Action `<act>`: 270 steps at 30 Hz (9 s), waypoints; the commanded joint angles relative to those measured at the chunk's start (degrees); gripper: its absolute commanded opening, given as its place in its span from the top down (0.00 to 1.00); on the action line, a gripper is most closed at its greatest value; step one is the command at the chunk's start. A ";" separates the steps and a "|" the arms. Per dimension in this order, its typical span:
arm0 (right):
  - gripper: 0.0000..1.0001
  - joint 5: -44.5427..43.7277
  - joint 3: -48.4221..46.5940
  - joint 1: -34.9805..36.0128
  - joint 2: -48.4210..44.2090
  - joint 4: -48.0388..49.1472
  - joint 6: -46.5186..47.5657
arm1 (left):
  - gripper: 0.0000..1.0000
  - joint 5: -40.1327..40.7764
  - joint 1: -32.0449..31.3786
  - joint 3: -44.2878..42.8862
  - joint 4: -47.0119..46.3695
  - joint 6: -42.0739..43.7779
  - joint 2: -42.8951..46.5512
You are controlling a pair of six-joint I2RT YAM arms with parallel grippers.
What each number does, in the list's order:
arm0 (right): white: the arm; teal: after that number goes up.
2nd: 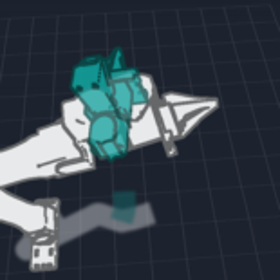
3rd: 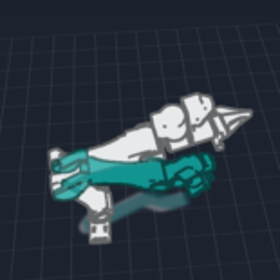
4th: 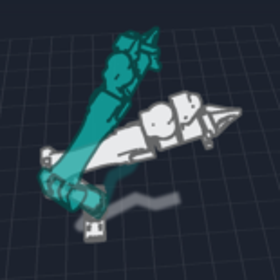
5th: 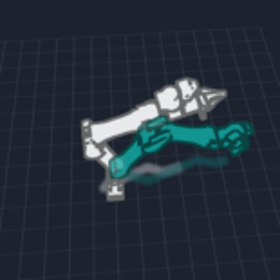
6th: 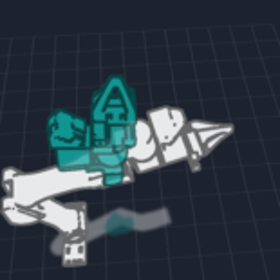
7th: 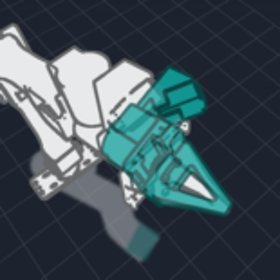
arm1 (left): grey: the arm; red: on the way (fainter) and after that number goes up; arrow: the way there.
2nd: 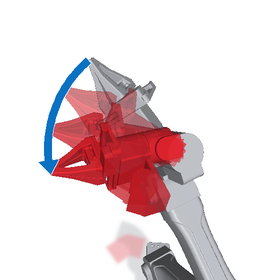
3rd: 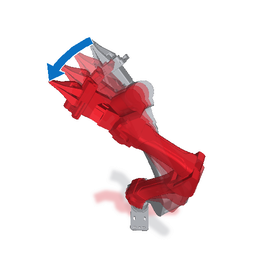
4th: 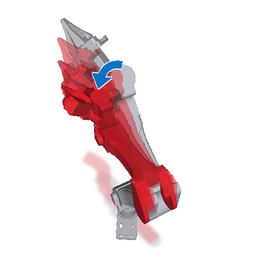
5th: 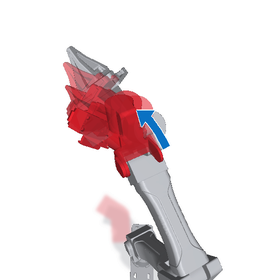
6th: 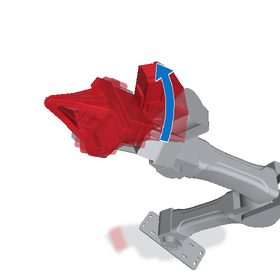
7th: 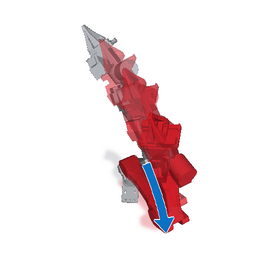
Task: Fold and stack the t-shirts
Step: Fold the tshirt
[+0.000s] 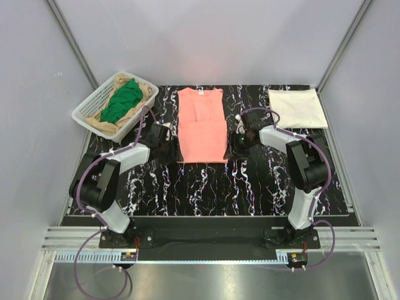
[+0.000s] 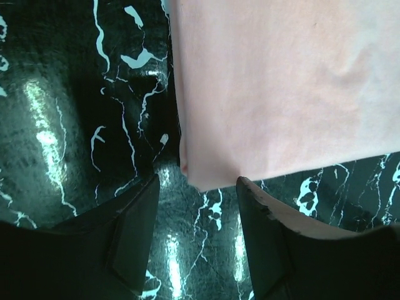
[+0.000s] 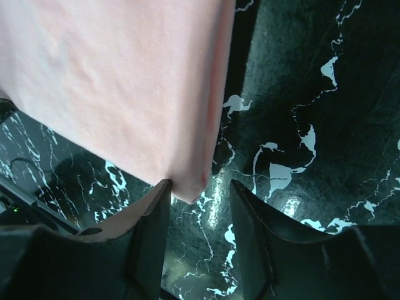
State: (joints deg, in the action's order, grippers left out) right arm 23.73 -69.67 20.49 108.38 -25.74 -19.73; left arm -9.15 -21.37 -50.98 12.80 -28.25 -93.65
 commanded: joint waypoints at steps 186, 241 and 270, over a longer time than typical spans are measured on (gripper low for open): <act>1.00 -7.56 -34.04 -2.91 14.22 11.58 -6.20 | 1.00 6.86 6.69 -44.37 9.97 0.39 -20.78; 0.97 8.18 -11.99 -1.42 13.18 13.43 -0.75 | 0.55 15.39 0.80 -25.23 -6.47 2.24 -20.88; 0.41 3.77 -10.73 -3.00 0.42 3.24 -1.46 | 0.53 19.44 -5.00 -30.04 3.90 4.69 -9.08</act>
State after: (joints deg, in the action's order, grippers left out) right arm 26.59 -74.15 18.50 108.84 -21.04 -22.04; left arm 13.32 -27.44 -76.01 16.73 -26.68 -100.49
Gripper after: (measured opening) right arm 0.572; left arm 0.475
